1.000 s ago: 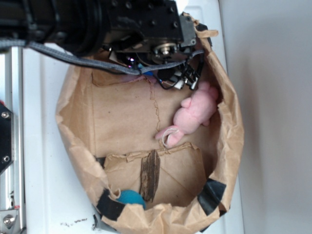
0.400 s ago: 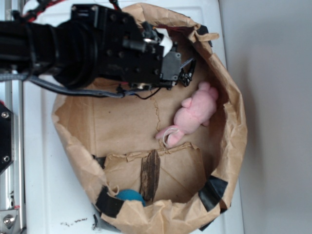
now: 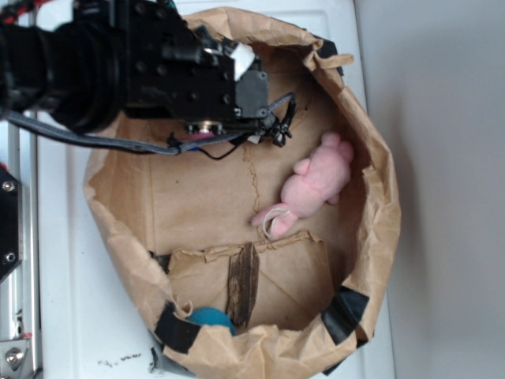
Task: Grab the green ball.
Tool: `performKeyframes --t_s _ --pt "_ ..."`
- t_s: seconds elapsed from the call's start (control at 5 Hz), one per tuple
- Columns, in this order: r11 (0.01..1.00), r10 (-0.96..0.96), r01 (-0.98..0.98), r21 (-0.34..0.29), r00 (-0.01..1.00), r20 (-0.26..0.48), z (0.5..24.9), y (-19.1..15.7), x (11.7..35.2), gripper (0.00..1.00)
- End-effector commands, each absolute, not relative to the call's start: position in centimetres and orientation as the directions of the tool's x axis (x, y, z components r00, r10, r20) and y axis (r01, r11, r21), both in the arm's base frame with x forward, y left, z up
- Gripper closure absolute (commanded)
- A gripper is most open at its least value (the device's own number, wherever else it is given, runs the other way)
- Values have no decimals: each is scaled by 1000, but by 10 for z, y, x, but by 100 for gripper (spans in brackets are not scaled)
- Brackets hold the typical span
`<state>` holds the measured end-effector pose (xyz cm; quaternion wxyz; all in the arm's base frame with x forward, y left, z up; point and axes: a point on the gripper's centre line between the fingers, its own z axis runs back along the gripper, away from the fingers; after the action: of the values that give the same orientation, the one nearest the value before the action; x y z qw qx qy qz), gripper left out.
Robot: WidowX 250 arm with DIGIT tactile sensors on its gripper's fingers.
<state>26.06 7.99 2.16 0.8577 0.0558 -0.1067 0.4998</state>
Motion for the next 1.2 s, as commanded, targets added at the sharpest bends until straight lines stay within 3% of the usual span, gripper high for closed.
performKeyframes --t_s 0.0,0.2,0.4,0.6,1.0 --pt "532 825 -844 -67 500 262 35 83 251 100" --pt "559 817 -824 -92 528 232 48 78 246 100" --pt "592 805 -801 -89 580 127 88 63 240 100" --pt "614 790 -786 -79 612 46 112 64 240 100" --pt "700 700 -702 -134 711 -65 154 71 221 100"
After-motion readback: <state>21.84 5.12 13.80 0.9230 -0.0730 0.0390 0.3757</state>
